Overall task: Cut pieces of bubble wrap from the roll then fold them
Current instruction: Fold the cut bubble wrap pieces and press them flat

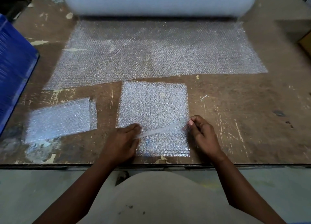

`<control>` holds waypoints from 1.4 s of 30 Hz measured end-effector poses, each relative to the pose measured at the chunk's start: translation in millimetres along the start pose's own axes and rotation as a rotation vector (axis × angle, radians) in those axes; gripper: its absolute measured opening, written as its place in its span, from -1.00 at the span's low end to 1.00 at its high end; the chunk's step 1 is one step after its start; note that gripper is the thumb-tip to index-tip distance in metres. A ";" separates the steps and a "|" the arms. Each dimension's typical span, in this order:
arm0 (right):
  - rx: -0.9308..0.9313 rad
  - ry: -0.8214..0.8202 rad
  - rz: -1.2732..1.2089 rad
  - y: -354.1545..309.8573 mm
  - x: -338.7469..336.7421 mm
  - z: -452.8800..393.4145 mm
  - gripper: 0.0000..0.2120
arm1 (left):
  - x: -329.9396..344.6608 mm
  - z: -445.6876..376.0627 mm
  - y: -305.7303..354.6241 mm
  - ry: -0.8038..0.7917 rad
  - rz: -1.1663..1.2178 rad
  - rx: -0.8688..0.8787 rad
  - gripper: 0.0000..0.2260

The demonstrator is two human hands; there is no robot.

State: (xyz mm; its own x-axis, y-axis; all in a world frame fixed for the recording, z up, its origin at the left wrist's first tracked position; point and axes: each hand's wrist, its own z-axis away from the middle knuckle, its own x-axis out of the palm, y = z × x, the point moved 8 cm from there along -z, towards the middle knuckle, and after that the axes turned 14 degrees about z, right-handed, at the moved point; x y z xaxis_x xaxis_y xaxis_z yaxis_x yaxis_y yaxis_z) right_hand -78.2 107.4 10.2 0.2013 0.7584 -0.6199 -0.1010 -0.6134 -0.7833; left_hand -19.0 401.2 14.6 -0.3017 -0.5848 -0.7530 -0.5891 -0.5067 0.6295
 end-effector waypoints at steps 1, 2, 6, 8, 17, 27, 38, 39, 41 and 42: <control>-0.013 -0.044 -0.025 0.8 3.0 0.5 -0.88 | -5.7 -1.1 -0.9 0.015 0.009 -0.016 -0.59; -0.022 -0.118 -0.042 2.0 7.1 1.7 -0.92 | -9.9 -1.8 -2.6 0.022 0.012 -0.028 -0.59; -0.092 -0.210 0.092 10.9 9.4 2.9 -0.55 | -14.3 -0.6 -10.8 0.008 0.085 -0.048 -0.65; -0.267 -0.096 0.252 0.7 4.2 -1.9 -0.62 | -19.1 0.1 -22.5 0.045 0.242 -0.102 -0.66; -0.164 -0.152 0.011 -2.9 13.3 -19.0 -0.54 | -36.8 6.0 -43.2 0.098 0.300 -0.085 -0.63; 0.041 -0.025 -0.081 9.4 6.9 -38.7 -0.45 | -50.1 -0.1 -64.4 0.315 0.463 -0.380 -0.63; 0.313 0.178 -0.069 36.8 11.1 -89.5 -0.86 | -58.1 -69.2 -91.1 0.550 0.605 -0.538 -0.75; 0.309 0.186 -0.033 35.5 9.8 -92.9 -0.87 | -57.0 -72.9 -96.1 0.554 0.571 -0.559 -0.73; 0.297 0.216 0.038 29.9 6.3 -98.4 -0.83 | -53.1 -77.0 -107.4 0.560 0.527 -0.615 -0.71; 0.297 0.237 0.063 28.0 4.3 -100.0 -0.80 | -50.8 -77.6 -113.5 0.570 0.530 -0.632 -0.71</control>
State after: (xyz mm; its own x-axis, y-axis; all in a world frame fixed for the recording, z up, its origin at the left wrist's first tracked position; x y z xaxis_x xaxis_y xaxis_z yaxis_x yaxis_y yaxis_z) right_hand 17.2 71.5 -9.8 0.4018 0.6282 -0.6663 -0.3910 -0.5403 -0.7451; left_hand 121.4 439.2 -3.7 0.0925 -0.9648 -0.2461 0.0738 -0.2398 0.9680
